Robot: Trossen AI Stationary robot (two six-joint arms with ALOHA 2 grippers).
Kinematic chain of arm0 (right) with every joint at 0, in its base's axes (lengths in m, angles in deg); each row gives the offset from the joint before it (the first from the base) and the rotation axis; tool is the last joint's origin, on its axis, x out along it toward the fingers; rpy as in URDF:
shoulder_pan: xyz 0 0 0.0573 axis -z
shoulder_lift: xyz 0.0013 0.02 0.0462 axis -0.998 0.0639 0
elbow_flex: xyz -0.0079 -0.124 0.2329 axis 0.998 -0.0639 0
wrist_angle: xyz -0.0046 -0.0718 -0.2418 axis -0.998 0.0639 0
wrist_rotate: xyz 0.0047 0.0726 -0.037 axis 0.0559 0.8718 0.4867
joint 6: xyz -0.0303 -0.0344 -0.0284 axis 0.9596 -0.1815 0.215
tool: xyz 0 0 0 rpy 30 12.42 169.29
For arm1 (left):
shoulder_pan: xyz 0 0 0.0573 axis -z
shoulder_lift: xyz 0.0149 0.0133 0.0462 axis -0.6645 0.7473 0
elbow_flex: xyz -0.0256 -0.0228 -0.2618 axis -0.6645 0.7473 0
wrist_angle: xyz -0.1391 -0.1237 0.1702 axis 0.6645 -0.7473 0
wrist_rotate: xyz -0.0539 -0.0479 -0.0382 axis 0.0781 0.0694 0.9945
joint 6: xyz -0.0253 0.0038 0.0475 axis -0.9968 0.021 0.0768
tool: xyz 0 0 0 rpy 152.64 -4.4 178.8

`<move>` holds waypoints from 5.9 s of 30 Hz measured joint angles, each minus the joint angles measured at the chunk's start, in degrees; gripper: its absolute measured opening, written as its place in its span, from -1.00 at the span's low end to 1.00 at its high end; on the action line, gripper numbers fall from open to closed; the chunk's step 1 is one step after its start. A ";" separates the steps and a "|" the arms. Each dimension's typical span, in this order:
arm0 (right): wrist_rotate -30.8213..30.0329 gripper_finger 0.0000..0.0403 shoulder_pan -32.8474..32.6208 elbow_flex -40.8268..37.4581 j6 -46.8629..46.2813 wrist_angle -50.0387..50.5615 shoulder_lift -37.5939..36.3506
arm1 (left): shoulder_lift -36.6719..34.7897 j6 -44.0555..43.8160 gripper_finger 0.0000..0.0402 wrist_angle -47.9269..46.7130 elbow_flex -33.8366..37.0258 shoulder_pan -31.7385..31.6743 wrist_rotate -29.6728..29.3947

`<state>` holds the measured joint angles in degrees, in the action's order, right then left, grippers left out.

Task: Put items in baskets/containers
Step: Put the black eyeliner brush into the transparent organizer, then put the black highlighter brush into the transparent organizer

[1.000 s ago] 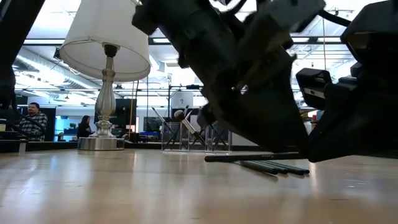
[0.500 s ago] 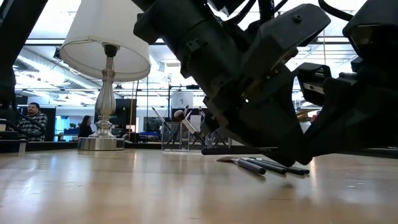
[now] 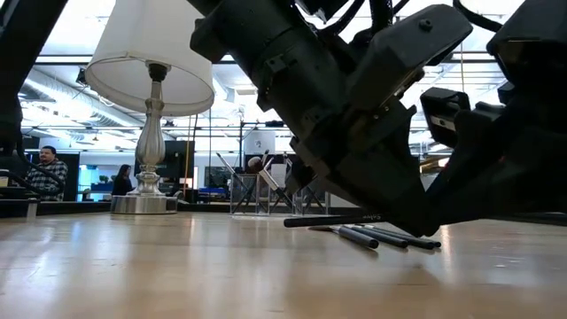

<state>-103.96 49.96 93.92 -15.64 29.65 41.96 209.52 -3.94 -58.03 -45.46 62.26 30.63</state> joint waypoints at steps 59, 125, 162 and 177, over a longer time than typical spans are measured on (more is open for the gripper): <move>-20.78 -0.38 -2.85 -0.03 -1.51 20.09 -38.53 | -27.84 51.84 -0.91 34.71 8.21 -11.90 -25.55; 9.73 -0.54 22.85 -0.04 -4.45 19.45 -48.59 | 2.36 42.69 -0.81 93.83 31.41 -31.28 -11.24; 28.27 -0.70 56.18 -24.24 -23.45 -9.94 -40.98 | -2.56 47.96 -0.66 97.41 31.65 -27.81 -13.15; 36.54 -0.70 39.38 -24.20 -15.34 -15.37 -40.98 | -22.17 49.86 -0.66 54.87 31.54 -14.51 -14.79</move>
<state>-67.42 89.34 69.72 -30.98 14.28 0.98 187.35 45.92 -3.16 -13.92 47.75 15.84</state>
